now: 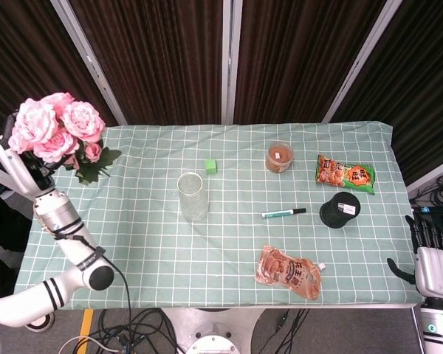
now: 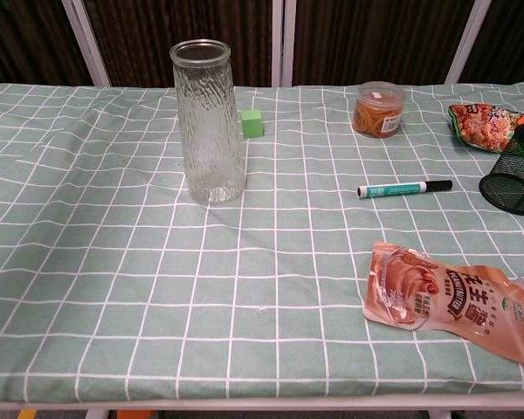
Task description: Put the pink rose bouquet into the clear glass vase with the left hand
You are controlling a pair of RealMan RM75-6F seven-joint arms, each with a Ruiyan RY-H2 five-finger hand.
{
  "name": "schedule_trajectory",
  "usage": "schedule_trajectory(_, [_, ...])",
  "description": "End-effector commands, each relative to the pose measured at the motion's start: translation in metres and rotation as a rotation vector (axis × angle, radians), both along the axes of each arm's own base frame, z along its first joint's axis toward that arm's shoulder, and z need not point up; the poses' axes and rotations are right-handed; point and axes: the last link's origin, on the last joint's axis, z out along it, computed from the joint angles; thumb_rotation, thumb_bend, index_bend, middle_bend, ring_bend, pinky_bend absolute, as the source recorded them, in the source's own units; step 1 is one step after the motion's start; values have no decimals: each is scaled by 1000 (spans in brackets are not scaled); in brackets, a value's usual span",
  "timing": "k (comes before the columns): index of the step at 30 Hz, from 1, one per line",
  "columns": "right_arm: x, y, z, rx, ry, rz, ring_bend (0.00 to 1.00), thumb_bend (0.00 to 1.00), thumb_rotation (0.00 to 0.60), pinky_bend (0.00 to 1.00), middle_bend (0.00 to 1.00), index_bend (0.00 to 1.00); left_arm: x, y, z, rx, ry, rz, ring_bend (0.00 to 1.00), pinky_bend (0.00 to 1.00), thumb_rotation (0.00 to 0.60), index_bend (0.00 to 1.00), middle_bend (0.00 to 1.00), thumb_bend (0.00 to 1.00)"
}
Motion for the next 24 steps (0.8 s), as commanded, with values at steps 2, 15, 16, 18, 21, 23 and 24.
schedule_trajectory(2, [-1,0,-1,1,-2,-3,0,117,600,0,0,0,15,12,1,-84,-182,-68,449,516,600,488,464,117])
schedule_trajectory(15, [-3,0,-3,12,-2,-12,0,117,600,0,0,0,51,28,-29,-260,-336,-157,418,487,600,466,442,117])
schedule_trajectory(16, [-3,0,-3,11,-2,-12,0,117,600,0,0,0,55,30,-33,-269,-336,-164,418,487,600,466,442,118])
schedule_trajectory(18, [-4,0,-2,8,-3,-13,0,117,600,0,0,0,62,31,-40,-281,-338,-178,418,486,600,466,442,117])
schedule_trajectory(21, [-5,1,0,3,-5,-17,0,117,600,0,0,0,70,32,-49,-294,-336,-192,418,486,600,466,442,118])
schedule_trajectory(23, [-6,1,1,1,-7,-20,0,117,600,0,0,0,74,32,-57,-306,-329,-198,418,486,600,466,442,117])
schedule_trajectory(24, [-7,2,2,0,-6,-22,0,117,600,0,0,0,76,32,-61,-311,-323,-200,418,486,600,466,442,117])
